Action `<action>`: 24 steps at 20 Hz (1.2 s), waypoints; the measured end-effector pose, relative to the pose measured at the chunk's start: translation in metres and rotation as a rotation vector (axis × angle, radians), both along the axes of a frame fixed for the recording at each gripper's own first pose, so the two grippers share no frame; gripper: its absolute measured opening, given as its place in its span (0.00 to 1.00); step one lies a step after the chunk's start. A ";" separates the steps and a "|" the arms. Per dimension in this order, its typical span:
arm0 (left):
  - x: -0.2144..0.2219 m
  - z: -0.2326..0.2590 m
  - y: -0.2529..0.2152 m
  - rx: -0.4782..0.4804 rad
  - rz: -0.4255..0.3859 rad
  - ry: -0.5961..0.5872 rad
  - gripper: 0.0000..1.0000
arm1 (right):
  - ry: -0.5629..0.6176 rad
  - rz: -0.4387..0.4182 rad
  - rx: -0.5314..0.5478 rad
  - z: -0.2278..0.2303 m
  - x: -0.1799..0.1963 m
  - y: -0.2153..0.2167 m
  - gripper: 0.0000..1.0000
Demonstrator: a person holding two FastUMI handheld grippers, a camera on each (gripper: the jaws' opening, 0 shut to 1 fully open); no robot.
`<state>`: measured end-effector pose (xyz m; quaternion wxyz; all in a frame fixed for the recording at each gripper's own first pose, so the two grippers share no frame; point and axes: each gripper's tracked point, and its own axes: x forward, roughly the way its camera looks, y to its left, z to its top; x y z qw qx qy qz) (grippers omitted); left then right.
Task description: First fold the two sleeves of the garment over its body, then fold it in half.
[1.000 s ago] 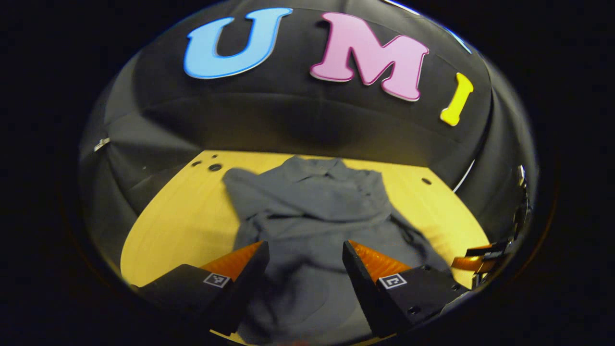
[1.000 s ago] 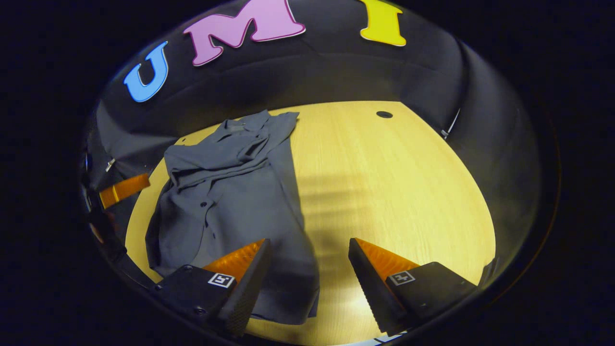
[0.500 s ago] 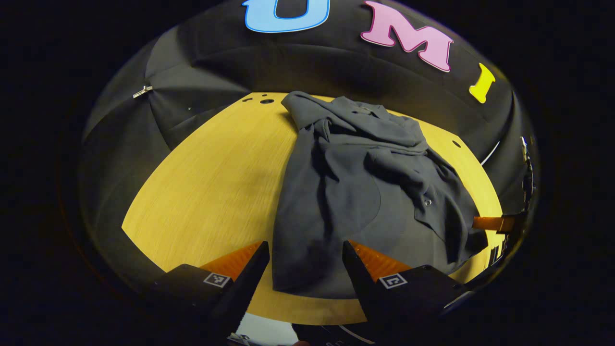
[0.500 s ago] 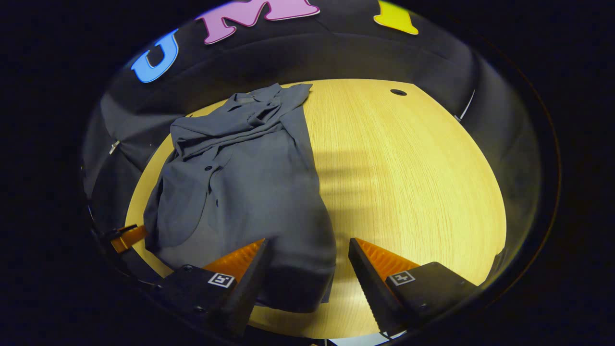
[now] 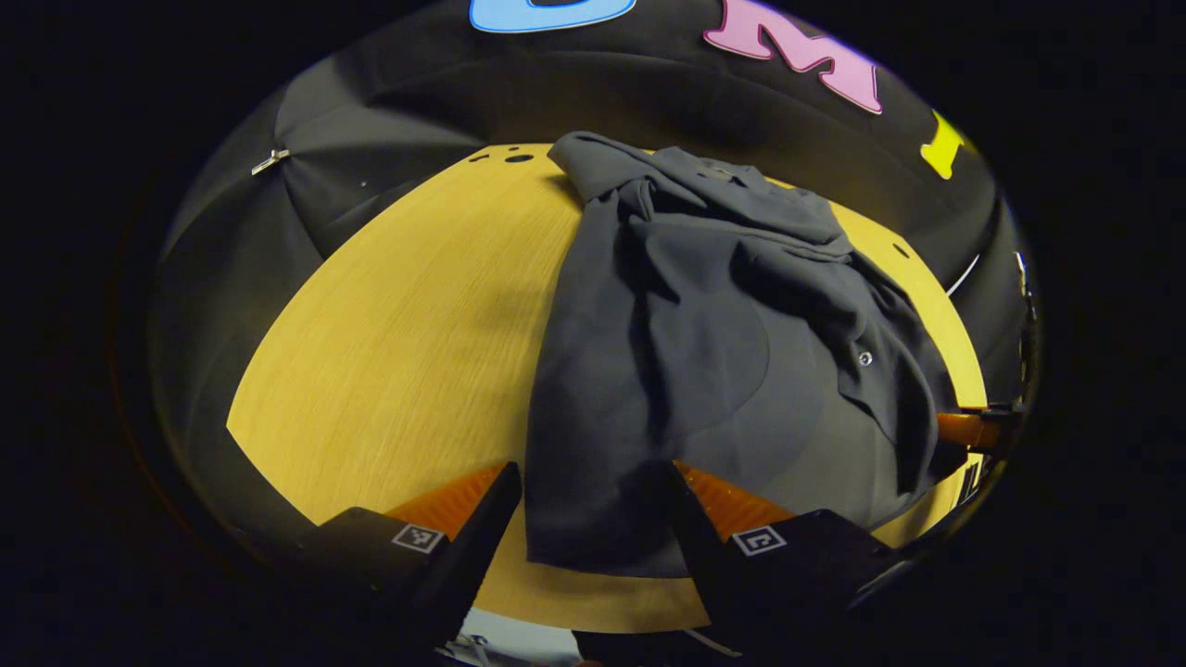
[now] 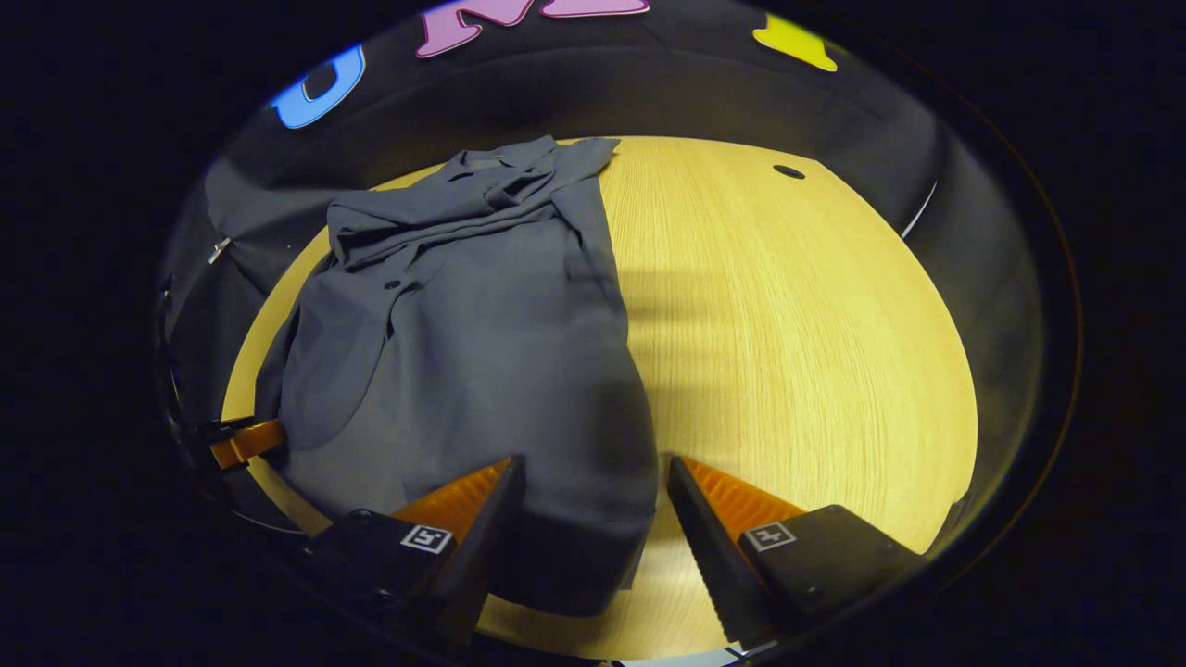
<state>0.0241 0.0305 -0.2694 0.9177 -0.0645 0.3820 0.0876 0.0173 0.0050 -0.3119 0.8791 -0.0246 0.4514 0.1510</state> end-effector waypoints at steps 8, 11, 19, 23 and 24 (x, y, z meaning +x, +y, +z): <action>0.009 0.001 -0.019 0.004 -0.057 0.004 0.73 | 0.011 0.101 -0.065 -0.004 0.001 0.017 0.45; 0.012 0.001 -0.031 0.002 -0.092 -0.014 0.45 | 0.037 0.130 -0.001 -0.005 -0.002 0.027 0.13; 0.018 0.020 -0.030 -0.053 -0.048 -0.065 0.06 | 0.119 0.030 0.157 0.000 0.001 0.027 0.06; 0.023 0.045 -0.029 -0.102 -0.010 -0.122 0.06 | 0.082 0.068 0.145 0.011 0.002 0.032 0.06; 0.024 0.053 -0.030 -0.111 -0.006 -0.138 0.05 | 0.075 0.075 0.155 0.018 0.005 0.036 0.06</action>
